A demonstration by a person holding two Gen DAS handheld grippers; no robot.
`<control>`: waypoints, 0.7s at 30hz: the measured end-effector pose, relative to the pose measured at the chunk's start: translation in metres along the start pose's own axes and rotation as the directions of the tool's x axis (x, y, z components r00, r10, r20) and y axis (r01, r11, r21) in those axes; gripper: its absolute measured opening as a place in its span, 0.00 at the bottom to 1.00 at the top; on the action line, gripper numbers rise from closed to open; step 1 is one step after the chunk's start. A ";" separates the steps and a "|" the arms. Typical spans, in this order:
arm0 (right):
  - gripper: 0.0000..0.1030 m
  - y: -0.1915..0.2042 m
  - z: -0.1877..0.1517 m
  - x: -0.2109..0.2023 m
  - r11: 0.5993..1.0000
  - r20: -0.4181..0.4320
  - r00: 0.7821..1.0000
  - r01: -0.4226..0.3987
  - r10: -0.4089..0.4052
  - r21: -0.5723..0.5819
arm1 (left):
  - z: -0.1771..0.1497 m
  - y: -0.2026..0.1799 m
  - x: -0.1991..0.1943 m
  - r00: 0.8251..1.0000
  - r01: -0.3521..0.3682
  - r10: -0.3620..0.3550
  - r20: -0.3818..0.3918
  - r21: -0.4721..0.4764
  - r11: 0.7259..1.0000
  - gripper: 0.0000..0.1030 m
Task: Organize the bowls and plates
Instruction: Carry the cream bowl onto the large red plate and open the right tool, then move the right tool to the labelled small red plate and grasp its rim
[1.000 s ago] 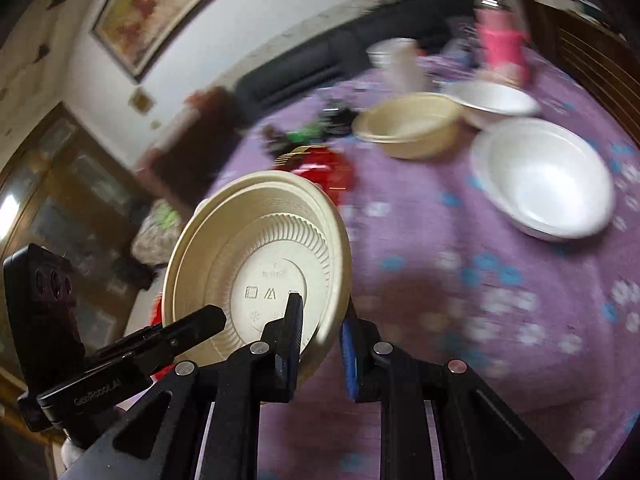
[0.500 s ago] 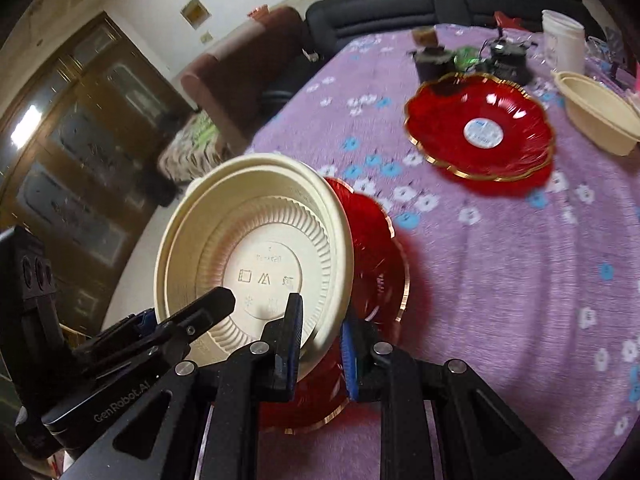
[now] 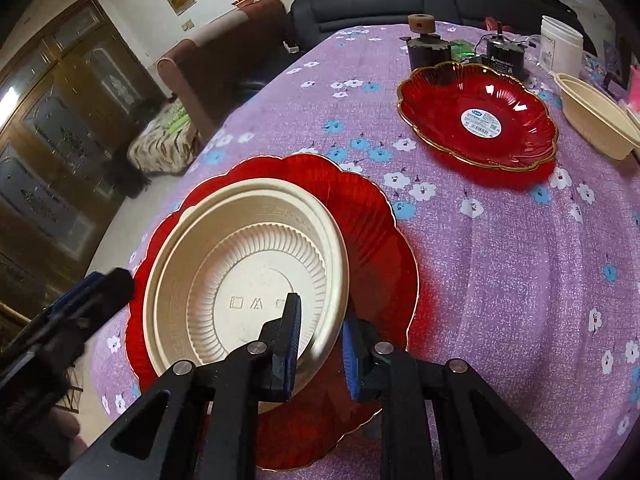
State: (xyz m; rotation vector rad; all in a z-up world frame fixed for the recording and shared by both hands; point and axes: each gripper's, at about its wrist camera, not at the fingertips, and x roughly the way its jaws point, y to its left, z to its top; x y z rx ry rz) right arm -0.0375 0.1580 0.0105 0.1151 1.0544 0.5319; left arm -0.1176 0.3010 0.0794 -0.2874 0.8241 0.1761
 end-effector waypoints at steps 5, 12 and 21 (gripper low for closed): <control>0.29 -0.002 -0.004 -0.017 1.000 0.060 0.998 -0.021 0.021 0.006 | -0.002 0.002 -0.023 0.999 0.036 -0.035 0.035 -0.047 0.998 0.73; 0.41 -0.016 -0.011 -0.043 0.999 0.136 0.990 -0.036 0.031 0.036 | -0.004 -0.014 -0.065 0.978 0.069 -0.062 0.200 -0.032 0.997 0.80; 0.43 -0.051 -0.035 -0.076 0.997 0.213 0.977 -0.019 0.003 0.073 | -0.007 -0.034 -0.084 0.950 0.131 -0.125 0.286 -0.002 0.991 1.00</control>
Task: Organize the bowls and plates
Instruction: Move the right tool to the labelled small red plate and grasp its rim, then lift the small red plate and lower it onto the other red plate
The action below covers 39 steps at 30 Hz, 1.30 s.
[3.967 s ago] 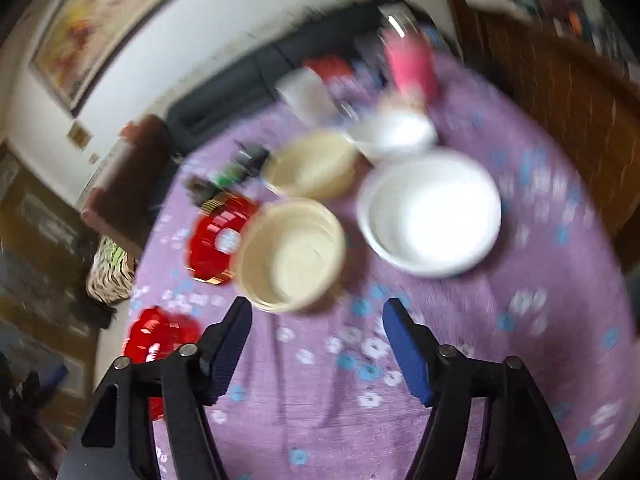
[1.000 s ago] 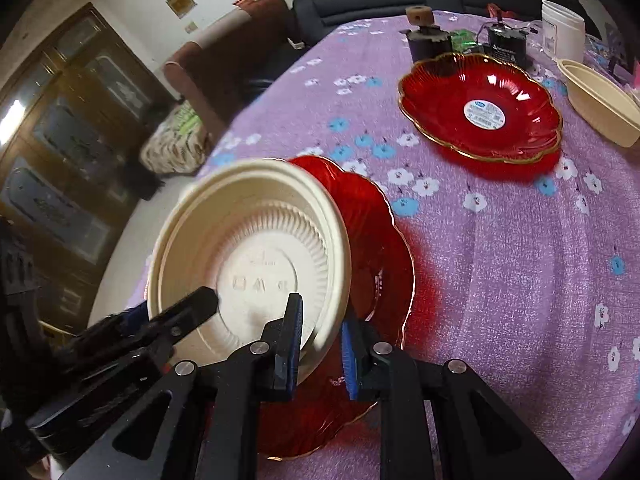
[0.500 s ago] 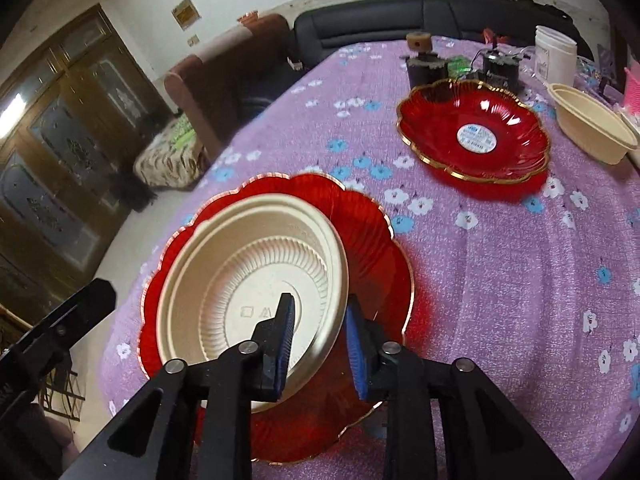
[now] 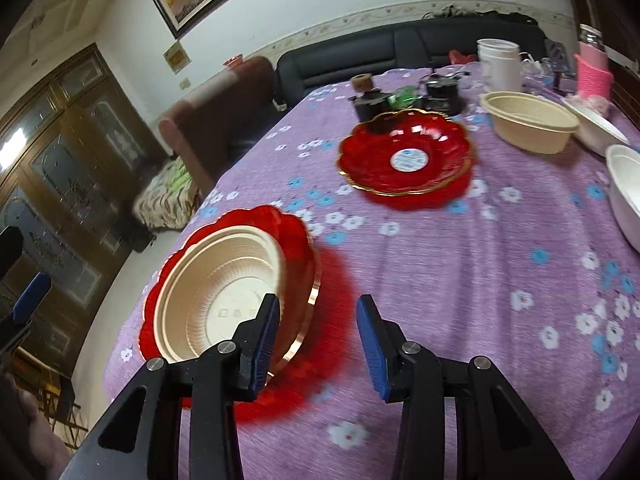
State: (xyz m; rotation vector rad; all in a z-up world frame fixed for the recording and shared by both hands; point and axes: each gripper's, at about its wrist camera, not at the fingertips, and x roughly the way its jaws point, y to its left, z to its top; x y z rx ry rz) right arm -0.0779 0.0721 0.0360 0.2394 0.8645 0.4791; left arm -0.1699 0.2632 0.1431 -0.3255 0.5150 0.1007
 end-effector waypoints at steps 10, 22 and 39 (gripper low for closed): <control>0.44 -0.063 -0.007 -0.013 0.992 0.006 0.997 0.074 -0.075 0.104 | -0.015 -0.030 0.023 0.992 0.076 -0.070 -0.108 0.049 0.996 1.00; 0.44 -0.119 0.061 0.012 0.971 0.036 0.991 0.117 -0.127 0.209 | -0.030 -0.046 0.040 0.980 0.090 -0.077 -0.184 0.064 0.994 1.00; 0.10 -0.146 0.126 0.096 0.941 -0.073 0.986 0.163 -0.148 0.297 | -0.030 -0.026 0.050 0.978 0.030 -0.019 -0.208 0.053 0.998 1.00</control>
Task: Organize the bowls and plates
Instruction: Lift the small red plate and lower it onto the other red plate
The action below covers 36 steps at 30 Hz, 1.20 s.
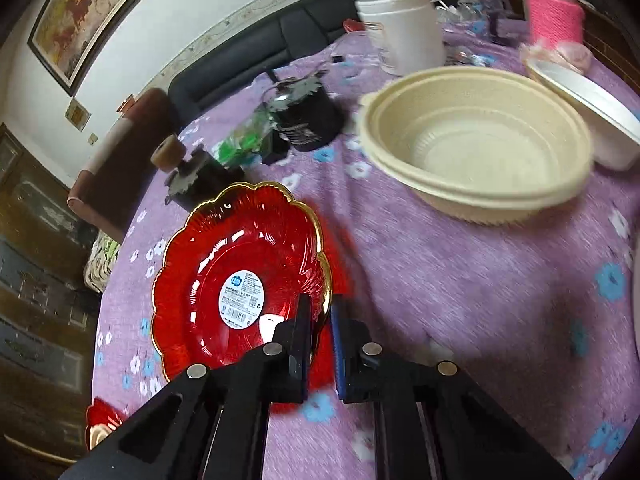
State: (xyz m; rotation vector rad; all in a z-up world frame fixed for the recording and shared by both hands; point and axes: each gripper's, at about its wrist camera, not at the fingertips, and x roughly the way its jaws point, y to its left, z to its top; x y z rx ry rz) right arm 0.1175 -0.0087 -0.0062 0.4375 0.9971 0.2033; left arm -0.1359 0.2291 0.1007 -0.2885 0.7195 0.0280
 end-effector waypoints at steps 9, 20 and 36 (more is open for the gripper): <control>0.10 -0.074 -0.068 -0.078 0.996 -0.134 0.987 -0.083 0.084 0.018 | -0.004 -0.026 0.000 0.999 0.044 -0.044 -0.010 0.067 0.997 1.00; 0.11 -0.150 -0.139 -0.172 0.999 -0.097 0.995 0.001 -0.004 -0.033 | -0.028 -0.103 0.045 0.962 0.218 -0.186 -0.201 0.148 0.965 1.00; 0.12 -0.152 -0.150 -0.165 0.999 -0.034 0.999 -0.015 0.014 -0.030 | -0.060 -0.172 0.143 0.876 0.282 -0.184 -0.445 0.163 0.946 0.47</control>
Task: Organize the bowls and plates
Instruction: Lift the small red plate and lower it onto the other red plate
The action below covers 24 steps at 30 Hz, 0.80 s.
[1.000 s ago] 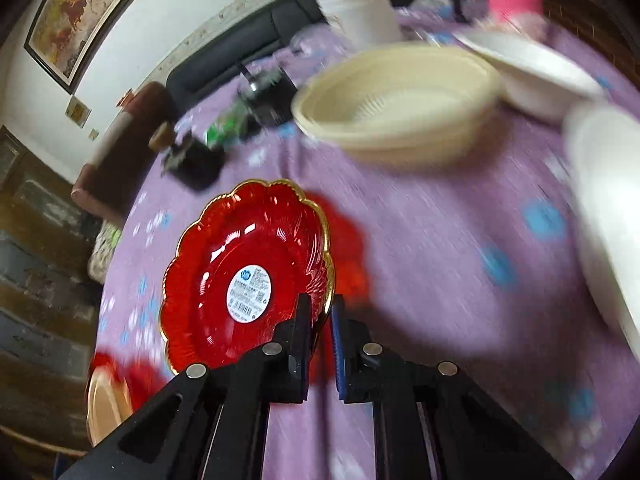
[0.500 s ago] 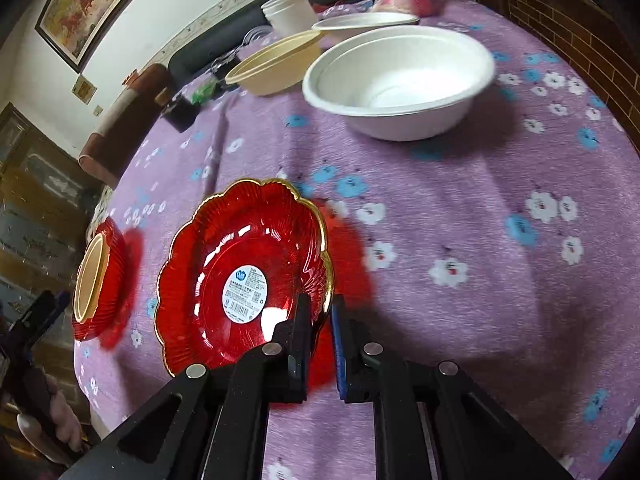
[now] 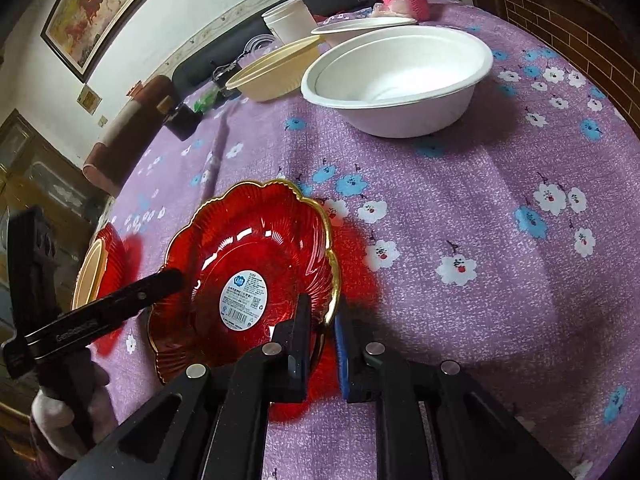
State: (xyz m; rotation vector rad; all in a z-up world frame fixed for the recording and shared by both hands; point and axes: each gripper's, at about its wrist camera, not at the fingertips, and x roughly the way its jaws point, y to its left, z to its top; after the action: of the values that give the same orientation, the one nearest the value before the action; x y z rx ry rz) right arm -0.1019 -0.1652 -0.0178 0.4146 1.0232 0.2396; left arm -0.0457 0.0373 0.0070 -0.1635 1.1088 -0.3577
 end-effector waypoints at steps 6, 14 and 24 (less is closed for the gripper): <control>0.11 0.024 -0.002 -0.006 0.999 0.028 0.999 -0.022 0.023 -0.045 | -0.010 0.009 -0.033 0.999 0.015 -0.014 0.048 -0.022 1.000 0.41; 0.11 0.119 0.012 -0.005 0.976 0.038 0.990 -0.126 0.134 -0.181 | -0.023 0.077 -0.126 0.970 -0.056 0.089 0.227 -0.146 0.988 0.45; 0.12 0.268 0.013 0.066 0.899 -0.073 0.969 -0.245 0.234 -0.364 | -0.028 0.179 -0.171 0.874 -0.324 0.415 0.254 -0.333 0.885 0.47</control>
State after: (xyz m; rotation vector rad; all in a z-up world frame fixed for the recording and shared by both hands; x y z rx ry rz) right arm -0.0575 0.0974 0.0551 0.1909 0.9276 0.6521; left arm -0.1023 0.2668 0.0844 -0.2439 0.8386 0.1767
